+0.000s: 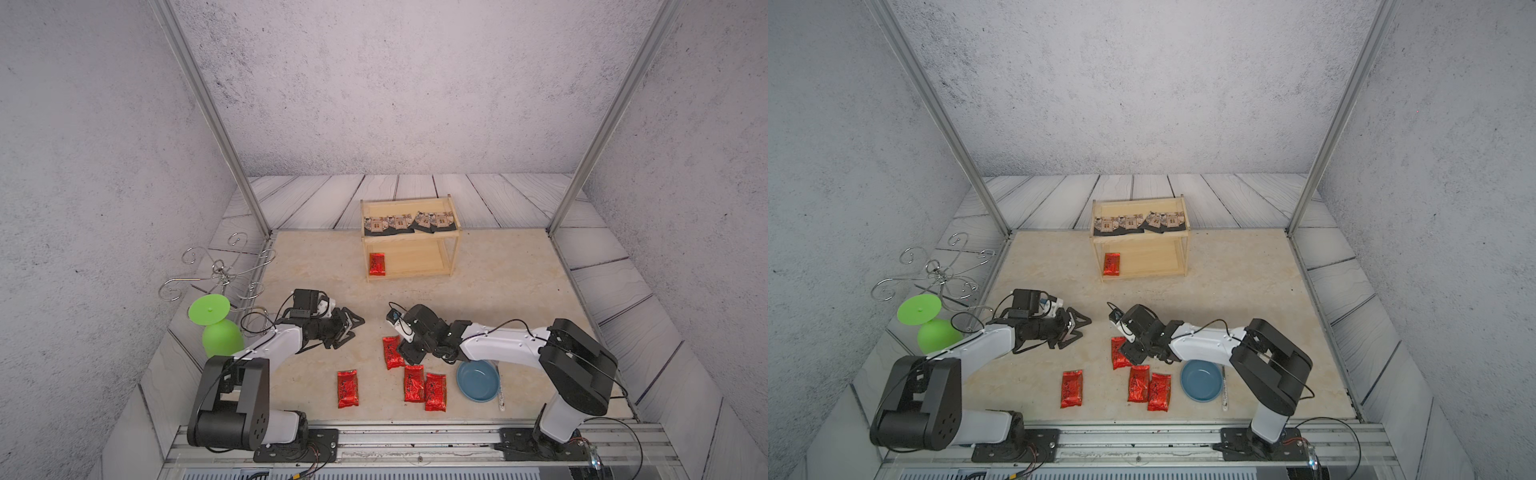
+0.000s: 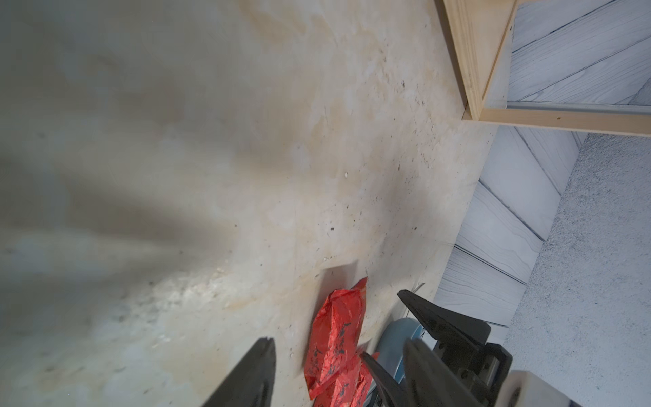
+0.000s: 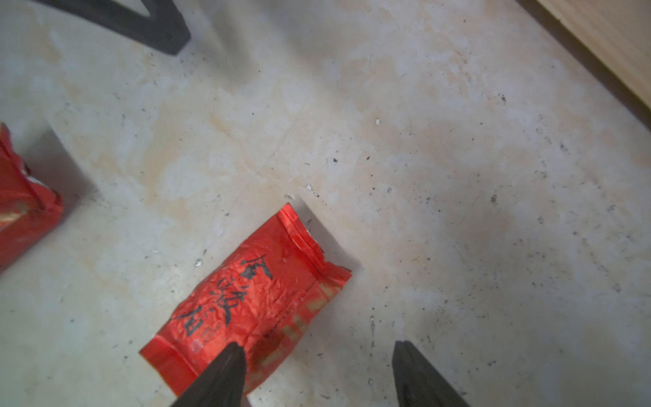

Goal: Place the tea bags on the shelf by color
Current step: Move the tea bag to the center of the board.

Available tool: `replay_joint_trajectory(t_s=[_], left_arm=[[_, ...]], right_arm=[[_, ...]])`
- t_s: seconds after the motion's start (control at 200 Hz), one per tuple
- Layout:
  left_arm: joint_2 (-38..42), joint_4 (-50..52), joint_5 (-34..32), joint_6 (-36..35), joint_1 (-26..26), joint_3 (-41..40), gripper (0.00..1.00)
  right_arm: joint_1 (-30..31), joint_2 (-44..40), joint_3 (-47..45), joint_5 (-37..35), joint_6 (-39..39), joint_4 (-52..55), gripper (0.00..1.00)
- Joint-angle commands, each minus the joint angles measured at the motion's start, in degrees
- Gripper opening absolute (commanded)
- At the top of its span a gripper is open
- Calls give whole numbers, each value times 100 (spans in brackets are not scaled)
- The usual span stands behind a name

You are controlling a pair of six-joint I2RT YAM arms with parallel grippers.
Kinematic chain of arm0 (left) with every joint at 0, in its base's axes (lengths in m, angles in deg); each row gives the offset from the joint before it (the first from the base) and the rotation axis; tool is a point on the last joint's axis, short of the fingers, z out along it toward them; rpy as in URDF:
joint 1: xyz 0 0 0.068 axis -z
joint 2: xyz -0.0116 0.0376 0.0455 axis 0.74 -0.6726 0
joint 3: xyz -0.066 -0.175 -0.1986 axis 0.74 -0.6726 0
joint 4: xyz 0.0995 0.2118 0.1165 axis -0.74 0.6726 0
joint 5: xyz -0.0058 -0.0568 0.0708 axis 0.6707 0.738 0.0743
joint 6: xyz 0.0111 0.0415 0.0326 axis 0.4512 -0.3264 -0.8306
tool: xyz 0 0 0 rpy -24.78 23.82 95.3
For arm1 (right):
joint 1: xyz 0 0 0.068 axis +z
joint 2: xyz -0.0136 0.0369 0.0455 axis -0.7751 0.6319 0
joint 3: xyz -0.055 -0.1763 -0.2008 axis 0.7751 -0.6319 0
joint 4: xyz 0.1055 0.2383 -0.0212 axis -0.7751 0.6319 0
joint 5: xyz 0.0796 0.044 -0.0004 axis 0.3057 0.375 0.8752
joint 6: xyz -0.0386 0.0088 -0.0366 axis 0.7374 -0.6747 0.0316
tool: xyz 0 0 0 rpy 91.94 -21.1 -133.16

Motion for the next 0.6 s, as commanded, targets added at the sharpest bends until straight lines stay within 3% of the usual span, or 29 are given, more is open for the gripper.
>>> replay_joint_trajectory(t_s=[0.0,0.595], left_arm=[[-137,-133,25,63,112,92,63],[-719,-558,-28,328,415,237,63]], right_arm=[[-35,-265,-109,693,-666,-44,69],[-18,-118,-529,377,-392,59,71]])
